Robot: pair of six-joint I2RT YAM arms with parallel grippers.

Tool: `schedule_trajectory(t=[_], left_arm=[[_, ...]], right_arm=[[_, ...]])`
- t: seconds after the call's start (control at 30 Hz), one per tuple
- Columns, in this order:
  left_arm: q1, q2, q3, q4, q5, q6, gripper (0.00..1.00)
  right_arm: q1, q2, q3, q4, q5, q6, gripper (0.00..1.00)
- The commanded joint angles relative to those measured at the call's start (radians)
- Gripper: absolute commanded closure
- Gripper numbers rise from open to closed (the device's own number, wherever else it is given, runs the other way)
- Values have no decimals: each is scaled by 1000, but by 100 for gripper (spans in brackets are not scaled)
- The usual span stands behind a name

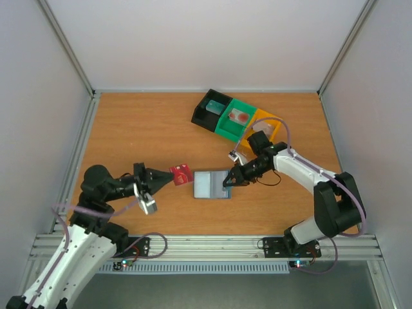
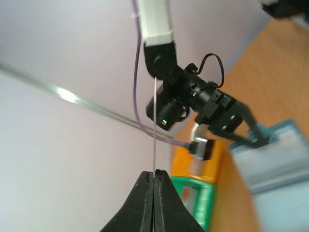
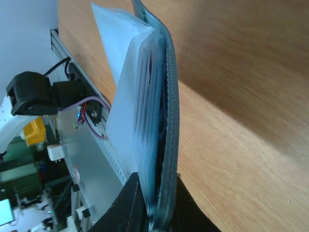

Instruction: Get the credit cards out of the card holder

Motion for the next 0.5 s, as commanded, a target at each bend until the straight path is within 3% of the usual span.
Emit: schedule_trajectory(t=[0.0, 0.07, 0.2, 0.47], left_arm=[[-10, -35, -164, 245, 86, 880, 100], [-11, -7, -199, 355, 146, 1064, 100], [-18, 24, -215, 459, 203, 1189, 100], [-33, -7, -192, 287, 163, 1278, 100]], right_arm=[[-4, 60, -31, 59, -53, 50, 99], [-4, 90, -48, 78, -59, 53, 99], [-4, 143, -62, 106, -58, 61, 99], [-4, 254, -65, 160, -74, 81, 99]])
